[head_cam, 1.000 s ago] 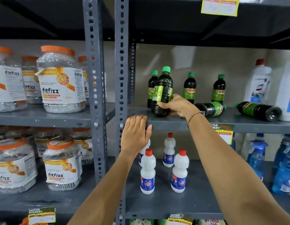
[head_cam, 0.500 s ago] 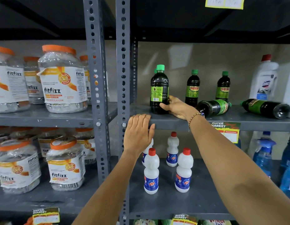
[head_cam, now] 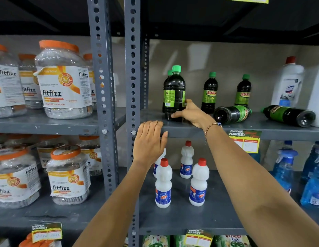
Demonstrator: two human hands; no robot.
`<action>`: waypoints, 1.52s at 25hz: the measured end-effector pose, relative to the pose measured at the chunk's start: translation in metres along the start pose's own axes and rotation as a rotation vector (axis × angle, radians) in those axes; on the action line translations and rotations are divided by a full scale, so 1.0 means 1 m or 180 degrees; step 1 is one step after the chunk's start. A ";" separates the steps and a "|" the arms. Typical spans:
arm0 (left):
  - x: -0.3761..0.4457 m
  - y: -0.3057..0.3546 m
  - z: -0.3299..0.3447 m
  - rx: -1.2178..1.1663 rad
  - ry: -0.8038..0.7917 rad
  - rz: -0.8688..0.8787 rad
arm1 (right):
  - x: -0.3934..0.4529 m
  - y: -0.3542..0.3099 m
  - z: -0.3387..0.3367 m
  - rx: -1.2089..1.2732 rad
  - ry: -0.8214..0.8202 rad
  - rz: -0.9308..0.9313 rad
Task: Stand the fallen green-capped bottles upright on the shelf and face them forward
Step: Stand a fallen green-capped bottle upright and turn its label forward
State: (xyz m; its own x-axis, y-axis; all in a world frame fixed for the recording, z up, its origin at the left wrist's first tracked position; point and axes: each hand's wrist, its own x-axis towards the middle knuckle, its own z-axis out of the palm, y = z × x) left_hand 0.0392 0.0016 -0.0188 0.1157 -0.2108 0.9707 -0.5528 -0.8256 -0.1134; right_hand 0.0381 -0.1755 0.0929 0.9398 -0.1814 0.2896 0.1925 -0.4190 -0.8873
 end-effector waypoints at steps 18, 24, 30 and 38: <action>0.003 0.002 -0.009 -0.0078 -0.0171 -0.0073 | -0.003 -0.004 0.000 0.0112 -0.0021 0.0113; 0.003 0.002 -0.009 -0.0092 -0.0150 -0.0079 | -0.004 -0.004 0.003 -0.0125 -0.0076 0.0072; 0.003 0.002 -0.008 -0.0067 -0.0150 -0.0081 | -0.004 -0.004 0.003 -0.0226 -0.0056 0.0072; 0.003 0.003 -0.009 -0.0087 -0.0145 -0.0111 | -0.008 -0.006 0.003 0.0096 -0.0221 -0.0104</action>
State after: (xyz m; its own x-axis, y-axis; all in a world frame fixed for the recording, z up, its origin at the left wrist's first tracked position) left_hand 0.0306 0.0028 -0.0142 0.1722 -0.2062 0.9632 -0.5701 -0.8183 -0.0732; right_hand 0.0304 -0.1692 0.0948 0.9499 -0.1056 0.2940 0.2309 -0.3964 -0.8885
